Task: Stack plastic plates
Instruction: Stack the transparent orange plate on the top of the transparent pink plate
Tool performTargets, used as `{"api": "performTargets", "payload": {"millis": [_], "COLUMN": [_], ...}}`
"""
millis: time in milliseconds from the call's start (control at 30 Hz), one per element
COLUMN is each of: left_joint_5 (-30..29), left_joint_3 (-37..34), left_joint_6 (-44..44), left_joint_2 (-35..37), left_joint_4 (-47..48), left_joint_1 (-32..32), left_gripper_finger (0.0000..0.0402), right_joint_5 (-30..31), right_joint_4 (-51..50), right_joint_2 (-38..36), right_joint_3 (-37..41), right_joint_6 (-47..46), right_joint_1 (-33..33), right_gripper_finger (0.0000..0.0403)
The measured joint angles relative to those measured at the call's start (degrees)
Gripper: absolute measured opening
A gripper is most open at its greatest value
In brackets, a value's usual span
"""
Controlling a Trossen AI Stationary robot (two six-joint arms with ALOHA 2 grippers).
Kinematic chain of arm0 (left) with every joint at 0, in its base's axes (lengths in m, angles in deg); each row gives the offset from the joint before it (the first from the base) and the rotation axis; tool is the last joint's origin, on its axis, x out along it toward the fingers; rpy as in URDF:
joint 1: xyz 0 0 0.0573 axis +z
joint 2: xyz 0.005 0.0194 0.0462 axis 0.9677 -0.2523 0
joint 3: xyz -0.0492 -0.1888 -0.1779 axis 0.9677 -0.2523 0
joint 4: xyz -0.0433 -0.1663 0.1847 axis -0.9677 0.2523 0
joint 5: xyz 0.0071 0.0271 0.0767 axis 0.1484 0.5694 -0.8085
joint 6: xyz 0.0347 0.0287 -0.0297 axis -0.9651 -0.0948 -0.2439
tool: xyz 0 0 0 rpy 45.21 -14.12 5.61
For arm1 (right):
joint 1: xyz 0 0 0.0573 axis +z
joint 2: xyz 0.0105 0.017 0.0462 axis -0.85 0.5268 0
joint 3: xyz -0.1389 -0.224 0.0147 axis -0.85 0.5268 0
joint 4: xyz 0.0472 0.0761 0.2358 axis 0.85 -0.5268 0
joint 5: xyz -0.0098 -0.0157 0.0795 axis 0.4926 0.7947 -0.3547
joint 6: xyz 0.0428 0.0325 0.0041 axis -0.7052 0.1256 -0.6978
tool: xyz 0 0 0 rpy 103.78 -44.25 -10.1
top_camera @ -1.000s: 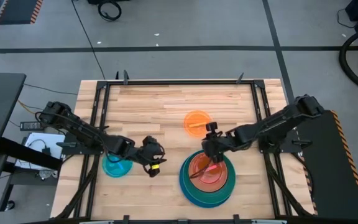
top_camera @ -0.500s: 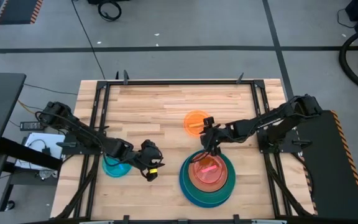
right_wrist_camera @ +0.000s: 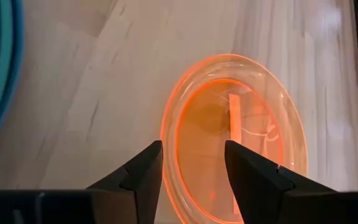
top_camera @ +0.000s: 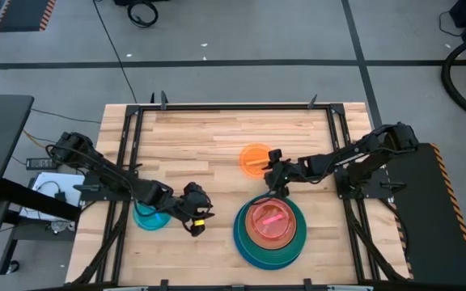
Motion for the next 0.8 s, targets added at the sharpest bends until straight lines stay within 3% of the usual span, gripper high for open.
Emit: {"api": "performTargets", "payload": {"millis": [367,800], "left_joint_5": [0.0,0.0], "left_joint_3": [0.0,0.0], "left_joint_6": [0.0,0.0], "left_joint_2": [0.0,0.0], "left_joint_4": [0.0,-0.1], "left_joint_1": [0.0,0.0], "left_gripper_finger": [0.0156,0.0156], "right_joint_5": [0.6,-3.0], "right_joint_4": [1.5,1.6], "right_joint_2": [-0.1,-0.1], "right_joint_3": [4.2,5.5], "right_joint_6": [4.3,6.4], "right_joint_1": [-1.7,-6.9], "right_gripper_finger": [0.0173,0.0118]}}
